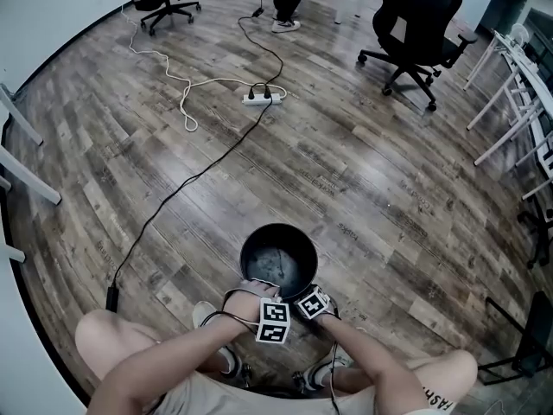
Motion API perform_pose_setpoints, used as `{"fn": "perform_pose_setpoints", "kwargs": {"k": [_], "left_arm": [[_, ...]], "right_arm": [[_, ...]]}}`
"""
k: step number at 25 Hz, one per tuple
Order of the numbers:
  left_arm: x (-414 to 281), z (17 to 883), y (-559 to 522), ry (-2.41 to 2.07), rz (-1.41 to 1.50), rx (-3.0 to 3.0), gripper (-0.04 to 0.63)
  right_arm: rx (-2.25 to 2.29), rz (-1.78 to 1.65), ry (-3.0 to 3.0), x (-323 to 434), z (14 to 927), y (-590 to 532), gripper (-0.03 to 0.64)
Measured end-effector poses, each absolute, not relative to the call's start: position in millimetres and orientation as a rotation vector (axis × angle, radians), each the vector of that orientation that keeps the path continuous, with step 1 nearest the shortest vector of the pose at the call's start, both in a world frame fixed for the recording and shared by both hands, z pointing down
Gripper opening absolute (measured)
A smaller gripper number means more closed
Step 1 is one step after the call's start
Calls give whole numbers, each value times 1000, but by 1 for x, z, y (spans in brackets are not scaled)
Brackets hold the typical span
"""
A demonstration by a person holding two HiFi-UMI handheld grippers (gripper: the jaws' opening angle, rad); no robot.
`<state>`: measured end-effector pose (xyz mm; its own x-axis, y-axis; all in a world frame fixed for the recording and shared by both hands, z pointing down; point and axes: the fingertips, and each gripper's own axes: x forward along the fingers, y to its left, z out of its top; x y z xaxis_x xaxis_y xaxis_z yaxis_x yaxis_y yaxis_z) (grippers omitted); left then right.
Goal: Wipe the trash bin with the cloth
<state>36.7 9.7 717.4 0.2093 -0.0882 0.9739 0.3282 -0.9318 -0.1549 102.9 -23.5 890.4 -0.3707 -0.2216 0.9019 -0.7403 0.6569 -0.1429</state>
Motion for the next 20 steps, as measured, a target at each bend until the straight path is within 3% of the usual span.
{"fn": "perform_pose_setpoints", "kwargs": {"k": [7, 13, 20], "left_arm": [[42, 714, 10, -223, -1743, -2216, 40], [30, 701, 1, -311, -1701, -2173, 134], [-1, 719, 2, -397, -1770, -2071, 150]], "right_arm": [[844, 784, -1885, 113, 879, -25, 83], [840, 799, -1893, 117, 806, -30, 83], [738, 805, -1971, 104, 715, 0, 83]]}}
